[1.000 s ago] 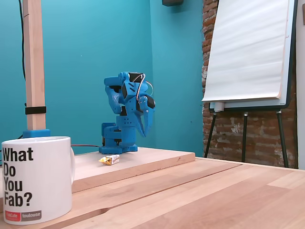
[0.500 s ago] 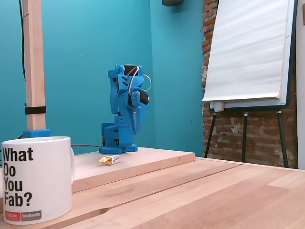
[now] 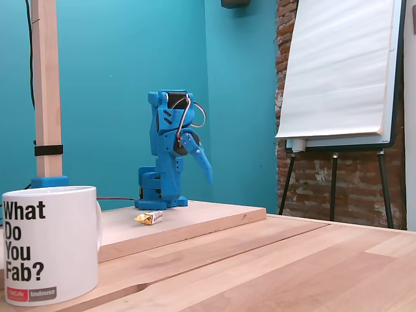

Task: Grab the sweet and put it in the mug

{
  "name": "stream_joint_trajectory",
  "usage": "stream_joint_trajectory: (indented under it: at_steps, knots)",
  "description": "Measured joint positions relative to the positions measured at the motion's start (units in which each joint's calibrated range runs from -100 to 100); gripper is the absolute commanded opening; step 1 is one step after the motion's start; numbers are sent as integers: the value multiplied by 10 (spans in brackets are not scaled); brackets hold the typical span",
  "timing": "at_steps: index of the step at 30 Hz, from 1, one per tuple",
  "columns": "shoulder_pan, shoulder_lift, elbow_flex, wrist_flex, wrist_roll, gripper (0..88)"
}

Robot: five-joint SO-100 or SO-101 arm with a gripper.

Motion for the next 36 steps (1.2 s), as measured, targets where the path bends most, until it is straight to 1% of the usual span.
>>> stream_joint_trajectory:
  at_steps: [5, 8, 10, 14, 21, 26, 32, 36]
  knots:
    - [0, 0, -48, 110, 6, 324]
    - [0, 1, -82, 181, 19, 324]
    - [0, 7, -97, 197, 23, 324]
    - [5, 33, -130, 202, 29, 324]
    - [52, 81, -169, 203, 34, 324]
    - [82, 84, -168, 203, 64, 324]
    - [135, 84, -121, 199, 101, 324]
    - [167, 84, -91, 142, 119, 324]
